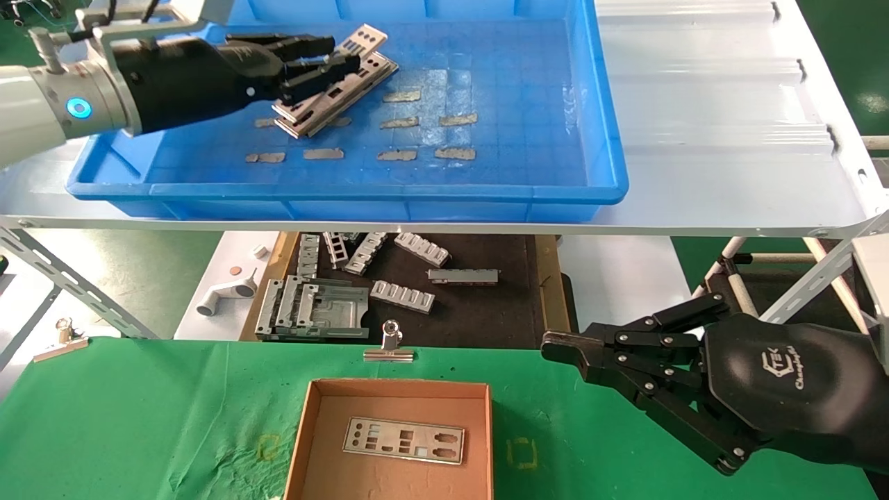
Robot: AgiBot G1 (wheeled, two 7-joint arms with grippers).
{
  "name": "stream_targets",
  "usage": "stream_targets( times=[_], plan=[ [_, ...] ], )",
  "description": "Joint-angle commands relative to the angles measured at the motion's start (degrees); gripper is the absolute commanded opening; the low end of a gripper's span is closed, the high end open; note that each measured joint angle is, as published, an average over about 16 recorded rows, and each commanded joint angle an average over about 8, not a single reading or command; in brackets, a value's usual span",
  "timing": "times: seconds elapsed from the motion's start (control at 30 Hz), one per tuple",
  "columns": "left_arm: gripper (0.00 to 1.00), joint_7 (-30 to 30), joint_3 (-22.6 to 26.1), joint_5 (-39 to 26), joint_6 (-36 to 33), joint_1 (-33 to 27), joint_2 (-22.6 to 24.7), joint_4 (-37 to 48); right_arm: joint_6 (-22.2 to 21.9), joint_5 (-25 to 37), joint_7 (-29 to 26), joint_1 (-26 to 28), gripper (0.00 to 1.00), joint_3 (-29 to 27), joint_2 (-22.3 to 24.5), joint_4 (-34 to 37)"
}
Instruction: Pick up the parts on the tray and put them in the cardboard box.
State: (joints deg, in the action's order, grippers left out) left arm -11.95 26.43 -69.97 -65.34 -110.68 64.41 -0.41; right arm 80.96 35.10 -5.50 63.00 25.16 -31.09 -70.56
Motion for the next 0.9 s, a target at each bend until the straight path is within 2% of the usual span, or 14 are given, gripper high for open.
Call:
stream_targets(
  times=[0.03, 0.27, 0.43, 0.77, 0.9],
  plan=[
    [0.00, -0.08, -0.12, 0.17, -0.39, -0.26, -0.17, -0.17, 0.00, 0.00, 0.00, 0.00, 0.00, 0.00, 0.00, 0.00],
    [0.00, -0.51, -0.16, 0.22, -0.61, -0.46, -0.36, -0.16, 0.00, 0.00, 0.00, 0.00, 0.00, 0.00, 0.00, 0.00],
    [0.00, -1.16, -0.32, 0.48, -3.86, -1.18, -1.65, -0.98, 0.00, 0.00, 0.00, 0.00, 0.00, 0.00, 0.00, 0.00],
    [0.00, -4.63, 0.69, -0.45, -21.48, -3.41, -6.54, -5.33, 0.00, 0.00, 0.00, 0.00, 0.00, 0.00, 0.00, 0.00],
    [0.00, -5.93, 1.74, -0.63, -25.96, -3.68, -8.32, -8.67, 0.00, 0.00, 0.00, 0.00, 0.00, 0.00, 0.00, 0.00]
  ],
)
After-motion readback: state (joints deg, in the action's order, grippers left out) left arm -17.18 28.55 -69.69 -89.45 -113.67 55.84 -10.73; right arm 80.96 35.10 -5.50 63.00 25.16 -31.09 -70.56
